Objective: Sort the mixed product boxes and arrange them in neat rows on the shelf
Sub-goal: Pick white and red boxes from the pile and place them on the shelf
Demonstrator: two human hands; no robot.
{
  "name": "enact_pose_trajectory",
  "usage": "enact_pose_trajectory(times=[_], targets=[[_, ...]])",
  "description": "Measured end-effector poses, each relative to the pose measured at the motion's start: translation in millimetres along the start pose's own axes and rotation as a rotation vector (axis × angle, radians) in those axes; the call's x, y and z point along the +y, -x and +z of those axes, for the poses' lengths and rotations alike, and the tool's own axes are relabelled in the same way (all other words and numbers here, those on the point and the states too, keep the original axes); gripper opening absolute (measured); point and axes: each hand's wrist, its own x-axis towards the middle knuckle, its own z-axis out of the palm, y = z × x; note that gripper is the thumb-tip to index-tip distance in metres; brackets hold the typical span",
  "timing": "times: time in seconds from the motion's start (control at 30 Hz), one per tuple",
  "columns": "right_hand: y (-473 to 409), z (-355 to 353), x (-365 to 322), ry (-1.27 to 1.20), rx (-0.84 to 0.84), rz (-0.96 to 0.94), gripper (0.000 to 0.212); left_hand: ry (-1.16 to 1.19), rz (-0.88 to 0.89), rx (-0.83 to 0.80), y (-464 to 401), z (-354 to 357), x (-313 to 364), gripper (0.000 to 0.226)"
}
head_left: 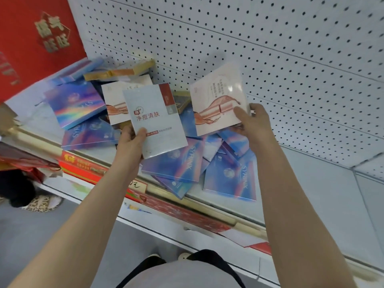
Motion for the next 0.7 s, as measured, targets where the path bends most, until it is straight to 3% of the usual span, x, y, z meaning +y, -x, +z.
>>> enact_pose_trajectory(times=[0.33,0.4,0.5,0.7], targets=[[97.4,-87.8,39.6,-0.185,0.493,0.001,0.026,-0.112,0.032,-0.274,26.5,49.0,-39.0,0.029],[122.8,-111.1,49.3,-0.198,0.556,0.045,0.023,-0.157,0.01,-0.346,35.9,62.6,-49.5,0.022],[159.2,-145.4,65.1,-0.199,0.639,0.094,0.037,-0.195,-0.044,-0.461,53.7,87.6,-64.3,0.016],[222.2,-212.1,88.2,-0.161,0.809,0.174,0.022,-0.265,-0.066,-0.62,109.4,146.2,-93.0,0.014]])
